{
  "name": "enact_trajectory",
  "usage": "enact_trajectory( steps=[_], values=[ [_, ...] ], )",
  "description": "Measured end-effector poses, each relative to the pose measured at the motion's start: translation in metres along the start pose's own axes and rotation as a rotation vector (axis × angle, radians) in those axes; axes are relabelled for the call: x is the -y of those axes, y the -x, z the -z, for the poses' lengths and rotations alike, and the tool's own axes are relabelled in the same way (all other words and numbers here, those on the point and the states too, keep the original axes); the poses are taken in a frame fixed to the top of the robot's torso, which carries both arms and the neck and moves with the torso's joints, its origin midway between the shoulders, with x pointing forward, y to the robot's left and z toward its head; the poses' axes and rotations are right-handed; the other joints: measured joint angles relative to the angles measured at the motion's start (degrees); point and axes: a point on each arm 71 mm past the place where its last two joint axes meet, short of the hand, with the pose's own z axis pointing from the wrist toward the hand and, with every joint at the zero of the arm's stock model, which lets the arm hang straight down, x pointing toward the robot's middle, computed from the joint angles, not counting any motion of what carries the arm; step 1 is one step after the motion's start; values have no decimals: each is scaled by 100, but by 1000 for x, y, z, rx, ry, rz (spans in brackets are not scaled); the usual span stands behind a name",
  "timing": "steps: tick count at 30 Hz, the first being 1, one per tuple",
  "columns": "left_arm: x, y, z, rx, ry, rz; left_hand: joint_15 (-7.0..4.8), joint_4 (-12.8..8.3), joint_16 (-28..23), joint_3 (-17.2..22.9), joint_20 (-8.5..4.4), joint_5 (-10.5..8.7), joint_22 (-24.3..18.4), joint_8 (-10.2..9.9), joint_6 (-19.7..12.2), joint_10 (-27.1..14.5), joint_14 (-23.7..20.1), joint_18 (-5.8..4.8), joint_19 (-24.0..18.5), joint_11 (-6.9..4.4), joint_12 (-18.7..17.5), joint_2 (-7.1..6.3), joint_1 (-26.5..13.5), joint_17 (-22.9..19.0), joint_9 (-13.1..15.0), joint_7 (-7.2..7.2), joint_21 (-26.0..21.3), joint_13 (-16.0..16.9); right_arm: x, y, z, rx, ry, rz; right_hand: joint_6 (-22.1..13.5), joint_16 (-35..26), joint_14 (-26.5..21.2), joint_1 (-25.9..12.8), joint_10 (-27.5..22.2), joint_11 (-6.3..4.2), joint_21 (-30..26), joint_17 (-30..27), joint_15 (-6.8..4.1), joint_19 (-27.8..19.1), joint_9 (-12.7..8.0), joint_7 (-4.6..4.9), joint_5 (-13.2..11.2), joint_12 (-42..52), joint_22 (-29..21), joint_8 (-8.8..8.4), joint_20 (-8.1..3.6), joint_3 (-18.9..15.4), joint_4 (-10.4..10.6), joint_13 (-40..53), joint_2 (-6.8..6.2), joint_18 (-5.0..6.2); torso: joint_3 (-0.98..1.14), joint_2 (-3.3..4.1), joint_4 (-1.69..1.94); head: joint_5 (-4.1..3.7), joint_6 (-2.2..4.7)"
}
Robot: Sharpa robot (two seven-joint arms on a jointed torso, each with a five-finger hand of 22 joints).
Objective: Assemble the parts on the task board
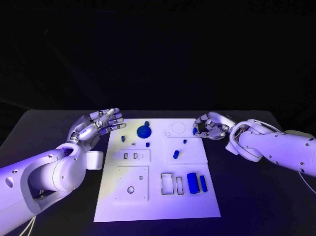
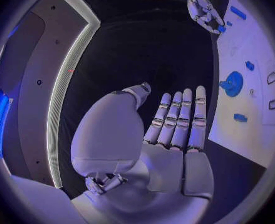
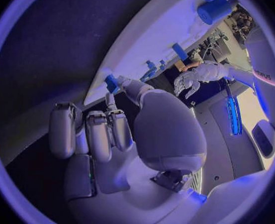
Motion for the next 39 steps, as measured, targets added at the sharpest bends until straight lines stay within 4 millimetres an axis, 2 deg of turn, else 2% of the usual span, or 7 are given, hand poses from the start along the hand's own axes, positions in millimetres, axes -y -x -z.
enact_trajectory(
  steps=[5, 28, 33, 39],
  values=[
    [0, 0, 0, 1, 0, 0, 0, 0, 0, 0, 0, 0, 0, 0, 0, 0, 0, 0, 0, 0, 0, 0, 0, 0, 0, 0, 0, 0, 0, 0, -1, 0, -5, 0, 148, 0, -1, -30, 2, -59, 0, 0, -46, 23, 67, -88, -22, 28, 0, 120, -23, -15, 15, 0, 30, 0, 0, -1, -7, 12, -4],
    [0, 2, 1, 3, 2, -1, 0, -16, 0, 16, 0, 0, -4, 0, 0, 0, 0, 0, 0, 0, -24, 0, 0, 4, 0, 0, 0, 0, -1, -5, -4, -8, -20, -3, 182, 0, -7, -52, 1, -59, 0, -1, -76, 43, 81, -82, -22, 28, 0, 130, -43, -15, 15, 4, 52, 0, 2, 4, -10, -5, -17],
    [0, 2, 1, 3, 2, -1, 0, -16, 0, 16, 0, 0, -4, 0, 0, 0, 0, 0, 0, 0, -24, 0, 0, 4, -5, 0, 0, 0, -1, -6, -5, -6, -21, -3, 262, 0, 1, -77, -4, -105, 0, -1, -95, 44, 123, -135, -46, 28, 4, 224, -47, -15, 15, 4, 77, 0, 3, 4, -7, -11, -19],
    [0, 3, 0, 6, 3, -3, 0, -16, 0, 16, 0, 0, -4, 0, 0, 0, 0, 0, 0, 0, -24, 0, 0, 4, -5, 0, 0, 0, -2, -5, -5, 13, -17, -8, 439, 0, -10, -68, -9, -212, 0, -1, -177, 95, 228, -251, -56, 50, 3, 446, -139, -15, 15, 4, 146, 0, 5, 3, -8, -1, -24]
  ],
)
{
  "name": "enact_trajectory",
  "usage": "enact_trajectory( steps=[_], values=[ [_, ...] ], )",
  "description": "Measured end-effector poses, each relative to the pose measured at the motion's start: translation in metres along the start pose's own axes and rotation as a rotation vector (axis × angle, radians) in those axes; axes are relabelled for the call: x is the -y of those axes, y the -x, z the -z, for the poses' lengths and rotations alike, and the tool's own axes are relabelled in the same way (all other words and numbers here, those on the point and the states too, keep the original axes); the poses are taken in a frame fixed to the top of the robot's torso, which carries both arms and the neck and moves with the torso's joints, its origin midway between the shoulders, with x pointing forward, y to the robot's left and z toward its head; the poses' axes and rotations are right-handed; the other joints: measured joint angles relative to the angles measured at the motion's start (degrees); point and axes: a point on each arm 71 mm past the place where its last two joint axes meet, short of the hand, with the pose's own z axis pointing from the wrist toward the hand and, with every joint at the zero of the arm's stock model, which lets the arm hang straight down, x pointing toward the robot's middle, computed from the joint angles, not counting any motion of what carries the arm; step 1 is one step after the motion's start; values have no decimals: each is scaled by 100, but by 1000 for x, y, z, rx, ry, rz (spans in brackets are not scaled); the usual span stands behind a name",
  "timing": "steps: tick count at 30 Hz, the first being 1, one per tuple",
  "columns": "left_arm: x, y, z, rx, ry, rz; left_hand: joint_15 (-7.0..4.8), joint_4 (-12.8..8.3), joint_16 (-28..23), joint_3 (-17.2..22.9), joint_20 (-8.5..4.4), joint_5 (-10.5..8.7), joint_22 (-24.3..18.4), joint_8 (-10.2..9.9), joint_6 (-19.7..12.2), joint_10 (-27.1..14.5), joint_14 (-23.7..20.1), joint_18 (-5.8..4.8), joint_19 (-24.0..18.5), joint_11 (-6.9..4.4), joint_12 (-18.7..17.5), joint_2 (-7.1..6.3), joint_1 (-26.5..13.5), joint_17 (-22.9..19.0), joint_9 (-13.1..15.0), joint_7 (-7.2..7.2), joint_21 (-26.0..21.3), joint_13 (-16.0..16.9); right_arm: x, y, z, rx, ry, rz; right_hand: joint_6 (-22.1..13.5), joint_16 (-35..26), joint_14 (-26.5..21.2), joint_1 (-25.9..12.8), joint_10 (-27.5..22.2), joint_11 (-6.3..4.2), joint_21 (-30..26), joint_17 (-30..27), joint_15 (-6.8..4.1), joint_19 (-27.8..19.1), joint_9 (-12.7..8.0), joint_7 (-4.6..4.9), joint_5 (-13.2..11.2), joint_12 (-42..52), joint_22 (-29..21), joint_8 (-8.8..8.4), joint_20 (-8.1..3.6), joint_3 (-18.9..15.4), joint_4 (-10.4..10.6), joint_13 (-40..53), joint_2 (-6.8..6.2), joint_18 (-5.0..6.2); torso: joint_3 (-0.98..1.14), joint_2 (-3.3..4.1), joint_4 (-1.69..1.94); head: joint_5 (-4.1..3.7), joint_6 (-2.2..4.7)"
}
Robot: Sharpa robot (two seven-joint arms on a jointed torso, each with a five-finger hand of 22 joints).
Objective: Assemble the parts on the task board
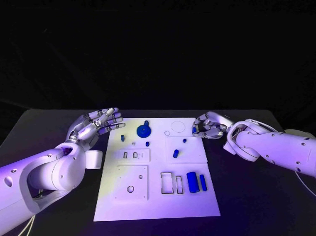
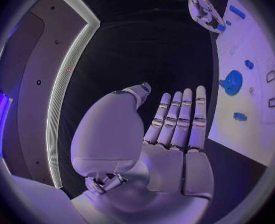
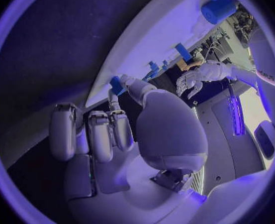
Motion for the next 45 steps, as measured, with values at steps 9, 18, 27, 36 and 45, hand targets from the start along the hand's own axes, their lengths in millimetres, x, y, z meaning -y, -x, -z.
enact_trajectory(
  steps=[9, 18, 27, 36, 45],
  values=[
    [0, 2, -1, 5, 2, -3, 0, 0, 0, 0, 0, 0, 0, 0, 0, 0, 0, 0, 0, 0, 0, 0, 0, -1, 0, 0, 0, 0, -4, 3, 2, 58, 1, -29, 59, 0, 11, 0, 12, -52, 0, 0, -51, -3, 26, -24, -15, 0, 0, 123, -59, 25, 26, -1, 78, -1, 1, -8, -8, 8, 12],
    [-1, 4, -1, 10, 1, -5, 0, -16, 0, 16, 0, 0, 1, 0, 0, 0, 0, 0, 0, 0, 0, 0, 0, 6, 0, 0, 0, 0, -41, -6, 3, 54, 22, -108, 28, 0, 12, 85, 4, -79, 0, 0, -91, -22, 21, -54, -59, 0, -1, 123, -81, 147, -46, -1, 171, -1, -3, -12, -7, 22, 13],
    [-1, 3, -2, 11, -1, -5, 0, -47, 0, 47, 0, 0, -5, 0, 0, 0, 0, 0, 0, 0, 0, 31, 31, 10, 1, 0, 0, 0, -98, -23, -5, -10, 70, -162, -32, 0, 11, 123, 3, -79, -34, 0, -91, -43, 21, -37, -67, 0, -2, 123, -100, 172, -69, -2, 209, 0, -14, -16, -5, 105, 4],
    [-2, 2, -3, 13, -1, -5, 0, -95, -22, 95, 0, 0, -4, -22, 0, 0, 0, 1, 0, 0, -22, 31, 31, 17, 1, 0, 0, 0, -155, -53, -16, -97, 144, -136, -51, 0, 11, 120, 3, -78, -34, -1, -91, -43, 21, -22, -81, 0, -2, 123, -100, 193, -48, -2, 211, 0, -31, -31, 18, 222, -23],
    [-2, 3, -2, 14, -1, -6, 0, -110, -22, 110, 0, 0, -4, -22, 0, 0, 0, 0, 0, 0, -22, 54, 54, 16, 1, 0, 0, 0, -185, -76, -23, -134, 203, -49, -81, 0, 11, 90, 3, -78, -34, 4, -90, -43, 21, -11, -92, 0, -3, 123, -100, 193, -48, -3, 240, 0, -42, -34, 17, 263, -35]
  ],
)
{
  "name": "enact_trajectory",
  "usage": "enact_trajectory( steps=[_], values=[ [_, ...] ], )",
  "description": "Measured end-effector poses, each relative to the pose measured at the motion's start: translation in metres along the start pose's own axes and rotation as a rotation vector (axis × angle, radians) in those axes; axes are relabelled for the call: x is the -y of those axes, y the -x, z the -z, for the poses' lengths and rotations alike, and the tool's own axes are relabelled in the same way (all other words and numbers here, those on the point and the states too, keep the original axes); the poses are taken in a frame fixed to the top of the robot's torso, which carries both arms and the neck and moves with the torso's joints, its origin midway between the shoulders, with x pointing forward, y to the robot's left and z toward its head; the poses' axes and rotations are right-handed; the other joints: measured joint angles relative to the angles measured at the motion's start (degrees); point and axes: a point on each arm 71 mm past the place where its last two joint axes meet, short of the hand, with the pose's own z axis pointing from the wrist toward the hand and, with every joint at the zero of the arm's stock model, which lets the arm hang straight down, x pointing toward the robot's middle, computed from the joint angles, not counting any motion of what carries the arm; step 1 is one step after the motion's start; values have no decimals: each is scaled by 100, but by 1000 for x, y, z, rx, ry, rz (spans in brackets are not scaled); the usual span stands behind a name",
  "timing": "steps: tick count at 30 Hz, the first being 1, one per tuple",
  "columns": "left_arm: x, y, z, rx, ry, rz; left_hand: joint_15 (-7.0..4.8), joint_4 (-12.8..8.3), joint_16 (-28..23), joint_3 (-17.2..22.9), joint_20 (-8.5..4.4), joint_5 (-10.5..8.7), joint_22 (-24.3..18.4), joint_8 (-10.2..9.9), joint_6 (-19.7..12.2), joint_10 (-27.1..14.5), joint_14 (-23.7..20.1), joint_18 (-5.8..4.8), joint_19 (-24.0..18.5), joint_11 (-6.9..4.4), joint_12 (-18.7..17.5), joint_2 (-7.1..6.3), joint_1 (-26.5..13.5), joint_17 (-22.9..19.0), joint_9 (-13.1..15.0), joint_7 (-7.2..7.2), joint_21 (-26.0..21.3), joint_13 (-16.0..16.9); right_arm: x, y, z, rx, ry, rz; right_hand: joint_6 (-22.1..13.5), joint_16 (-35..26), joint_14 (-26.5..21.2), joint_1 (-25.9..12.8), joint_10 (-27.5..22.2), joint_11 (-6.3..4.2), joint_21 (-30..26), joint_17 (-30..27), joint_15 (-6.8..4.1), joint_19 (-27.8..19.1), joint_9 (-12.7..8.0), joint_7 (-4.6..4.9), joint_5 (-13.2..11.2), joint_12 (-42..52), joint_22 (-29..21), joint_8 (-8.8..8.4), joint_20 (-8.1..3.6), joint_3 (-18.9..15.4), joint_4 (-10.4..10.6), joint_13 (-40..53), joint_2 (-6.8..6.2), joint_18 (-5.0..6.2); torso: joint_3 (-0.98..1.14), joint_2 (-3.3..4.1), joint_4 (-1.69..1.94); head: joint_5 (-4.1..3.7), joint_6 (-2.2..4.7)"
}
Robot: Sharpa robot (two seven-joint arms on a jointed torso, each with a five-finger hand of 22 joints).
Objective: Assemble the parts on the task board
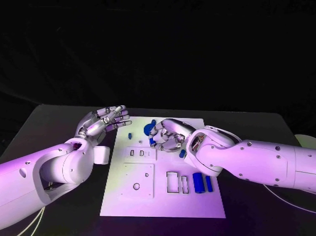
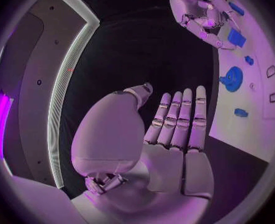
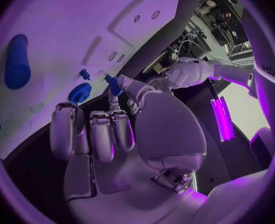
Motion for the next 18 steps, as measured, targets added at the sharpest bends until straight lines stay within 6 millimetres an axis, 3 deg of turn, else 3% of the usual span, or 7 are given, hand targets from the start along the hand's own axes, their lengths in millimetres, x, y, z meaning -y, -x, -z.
enact_trajectory(
  steps=[18],
  values=[
    [0, -1, 1, -1, 0, 1, 0, 0, 0, 0, 0, 0, 1, 0, 0, 0, 0, 0, 0, 0, 0, 0, 0, -1, 0, 0, 0, 0, -7, -30, -11, -48, 2, 102, -23, 0, 0, -122, 0, 0, 40, -1, 0, 21, 3, 6, -9, 23, -1, 12, -20, 16, 17, 0, -49, 0, 13, 13, -2, 72, -66]
  ],
)
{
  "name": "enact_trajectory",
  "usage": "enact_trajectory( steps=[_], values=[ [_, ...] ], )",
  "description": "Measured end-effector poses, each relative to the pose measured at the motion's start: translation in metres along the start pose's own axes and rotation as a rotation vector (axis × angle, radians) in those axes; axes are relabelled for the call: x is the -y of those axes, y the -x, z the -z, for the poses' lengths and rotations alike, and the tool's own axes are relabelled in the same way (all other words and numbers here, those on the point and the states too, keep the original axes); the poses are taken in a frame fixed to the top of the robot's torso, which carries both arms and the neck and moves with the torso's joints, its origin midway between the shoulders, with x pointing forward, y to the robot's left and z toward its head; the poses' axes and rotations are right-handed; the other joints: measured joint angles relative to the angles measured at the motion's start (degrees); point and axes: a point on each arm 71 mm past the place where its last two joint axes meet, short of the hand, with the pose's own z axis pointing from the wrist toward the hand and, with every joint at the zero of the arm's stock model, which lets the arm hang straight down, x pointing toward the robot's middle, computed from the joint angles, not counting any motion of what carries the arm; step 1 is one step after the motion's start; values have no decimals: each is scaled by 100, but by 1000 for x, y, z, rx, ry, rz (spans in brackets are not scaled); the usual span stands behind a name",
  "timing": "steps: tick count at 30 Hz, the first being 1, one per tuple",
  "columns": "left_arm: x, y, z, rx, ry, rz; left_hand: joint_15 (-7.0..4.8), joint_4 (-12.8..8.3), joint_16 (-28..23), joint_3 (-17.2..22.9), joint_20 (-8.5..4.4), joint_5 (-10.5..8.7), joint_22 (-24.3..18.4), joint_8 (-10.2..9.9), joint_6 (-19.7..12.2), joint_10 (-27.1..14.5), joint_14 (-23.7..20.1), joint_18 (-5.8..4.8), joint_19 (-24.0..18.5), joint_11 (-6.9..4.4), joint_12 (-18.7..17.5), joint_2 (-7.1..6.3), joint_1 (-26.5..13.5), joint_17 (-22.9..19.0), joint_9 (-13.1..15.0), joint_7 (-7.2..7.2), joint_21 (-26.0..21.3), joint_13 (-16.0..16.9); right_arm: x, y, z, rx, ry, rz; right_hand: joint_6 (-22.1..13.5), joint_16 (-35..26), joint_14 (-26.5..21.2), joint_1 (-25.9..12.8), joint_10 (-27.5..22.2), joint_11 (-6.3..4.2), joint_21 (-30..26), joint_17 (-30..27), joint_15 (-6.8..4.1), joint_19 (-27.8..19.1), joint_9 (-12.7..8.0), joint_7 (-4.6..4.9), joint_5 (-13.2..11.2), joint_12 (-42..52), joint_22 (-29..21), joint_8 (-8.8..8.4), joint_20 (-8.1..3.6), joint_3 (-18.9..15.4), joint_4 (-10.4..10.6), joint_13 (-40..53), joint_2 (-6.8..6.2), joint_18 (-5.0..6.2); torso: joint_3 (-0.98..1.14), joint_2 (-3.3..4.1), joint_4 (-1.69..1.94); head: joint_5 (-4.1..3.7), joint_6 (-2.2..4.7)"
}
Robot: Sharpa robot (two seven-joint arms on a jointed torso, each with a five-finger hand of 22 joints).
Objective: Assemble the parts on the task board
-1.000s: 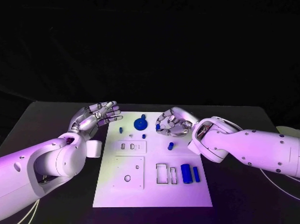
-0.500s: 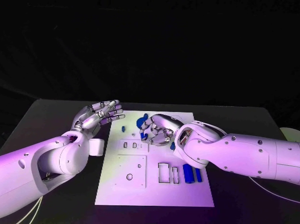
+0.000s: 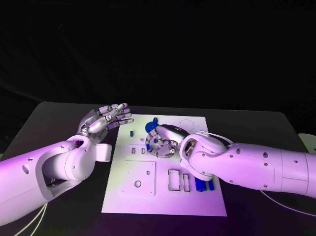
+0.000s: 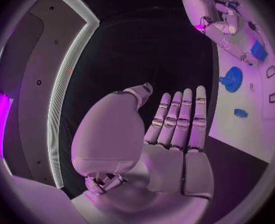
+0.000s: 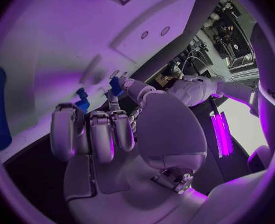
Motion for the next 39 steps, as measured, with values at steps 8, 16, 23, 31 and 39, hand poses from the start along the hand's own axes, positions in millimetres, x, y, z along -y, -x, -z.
enact_trajectory(
  steps=[8, 16, 23, 31, 39],
  values=[
    [0, 0, 0, 0, 0, 0, 0, 0, 0, 0, 0, 0, 0, 0, 0, 0, 0, 0, 0, 0, 0, 0, 0, 0, 0, 0, 0, 0, 1, -4, -2, -5, -3, 20, 5, 0, 0, -23, 0, 0, 0, -1, 0, 21, 2, -6, -8, 0, 0, 2, 21, 0, 0, 0, -23, 0, 1, -2, -10, 11, -25],
    [0, 0, 0, 0, 0, 0, 0, -24, 0, 24, 0, 0, -6, 0, 0, 21, 0, 0, 0, 21, 0, -23, 23, 7, -6, 0, 0, 0, 4, -6, -4, -7, -11, 35, 9, 0, 0, -22, 0, 0, 0, -1, 0, 21, 3, -10, -12, 0, -1, 2, 21, -1, 0, 0, -23, 0, 4, -5, -7, 8, -33],
    [0, 0, 0, -1, 1, 0, 0, -24, 0, 24, 0, 0, -6, 0, 0, 21, 0, 0, 0, 20, 0, -23, 23, 7, -6, 0, 0, 0, 3, -8, -5, -6, -9, 39, 11, 0, 0, -53, 0, 0, 0, -1, 0, 21, 83, -15, -13, 0, 4, 1, 21, -2, 0, 0, -53, 0, 3, -7, -5, 15, -36],
    [0, 1, 0, 0, 1, 0, 0, -24, 0, 24, 0, 0, -6, 0, 0, 21, 0, 0, 0, 20, 0, -23, 23, 6, -5, 0, 0, 0, 3, -9, -6, -5, -6, 43, 2, 0, 0, -61, 0, 1, 0, -2, 0, 21, 85, -24, -13, 0, 4, -19, 22, -2, 0, 0, -61, 0, 1, -7, -9, 15, -38],
    [0, 1, 0, 0, 1, 0, 0, -24, 0, 24, 0, 0, -5, 0, 0, 21, 0, 0, 0, 20, 0, -23, 23, 6, -5, 0, 0, 0, 2, -10, -6, -6, -4, 44, 1, 0, 0, -90, 0, 1, 0, -2, 0, 21, 72, -24, -13, 0, 3, -30, 22, -19, 17, 0, -90, 0, 1, -6, -10, 16, -52]
  ],
)
